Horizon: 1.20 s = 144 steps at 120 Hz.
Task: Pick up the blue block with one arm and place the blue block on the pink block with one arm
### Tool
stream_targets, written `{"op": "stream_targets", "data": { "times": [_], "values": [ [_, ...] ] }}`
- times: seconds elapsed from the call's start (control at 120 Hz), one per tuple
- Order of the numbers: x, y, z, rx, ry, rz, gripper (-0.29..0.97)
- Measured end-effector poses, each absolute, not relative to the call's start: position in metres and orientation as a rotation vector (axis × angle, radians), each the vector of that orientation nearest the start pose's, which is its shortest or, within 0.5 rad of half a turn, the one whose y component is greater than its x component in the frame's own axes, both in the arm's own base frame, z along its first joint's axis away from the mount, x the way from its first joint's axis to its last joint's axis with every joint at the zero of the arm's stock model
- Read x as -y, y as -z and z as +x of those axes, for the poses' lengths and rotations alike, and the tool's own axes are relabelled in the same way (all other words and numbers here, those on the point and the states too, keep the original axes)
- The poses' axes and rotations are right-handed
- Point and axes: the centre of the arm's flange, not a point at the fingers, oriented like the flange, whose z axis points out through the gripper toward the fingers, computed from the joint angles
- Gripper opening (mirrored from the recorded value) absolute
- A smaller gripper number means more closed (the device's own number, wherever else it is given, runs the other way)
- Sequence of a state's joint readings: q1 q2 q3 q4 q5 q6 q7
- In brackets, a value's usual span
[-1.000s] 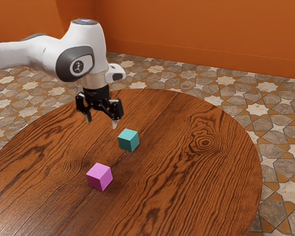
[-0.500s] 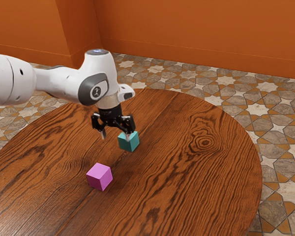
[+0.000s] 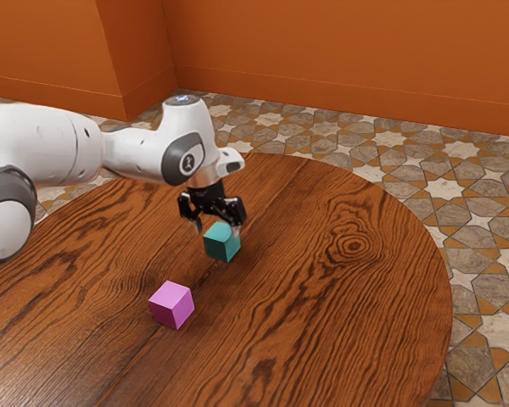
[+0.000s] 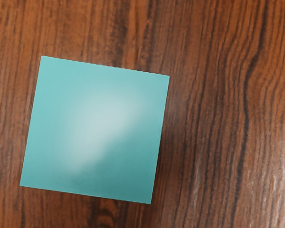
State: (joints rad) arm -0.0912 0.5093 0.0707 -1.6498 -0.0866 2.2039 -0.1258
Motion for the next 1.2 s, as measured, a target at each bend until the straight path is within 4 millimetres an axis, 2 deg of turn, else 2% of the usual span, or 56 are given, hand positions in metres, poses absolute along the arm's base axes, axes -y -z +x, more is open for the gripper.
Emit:
{"op": "stream_targets", "data": {
  "times": [0.208,0.4,0.575,0.717,0.867,1.008,1.2],
  "values": [
    [0.01,-0.297,0.698,0.142,0.066,-3.186,0.68],
    [0.004,-0.298,0.706,0.049,0.113,-3.195,0.68],
    [-0.005,-0.291,0.707,-0.019,0.111,-3.196,0.68],
    [-0.004,-0.284,0.708,-0.073,0.103,-3.198,0.68],
    [-0.003,-0.265,0.707,-0.108,0.069,-3.207,0.68],
    [0.001,-0.265,0.712,-0.149,0.09,-3.208,0.68],
    [0.001,-0.249,0.71,-0.168,0.061,-3.218,0.68]
  ]
}}
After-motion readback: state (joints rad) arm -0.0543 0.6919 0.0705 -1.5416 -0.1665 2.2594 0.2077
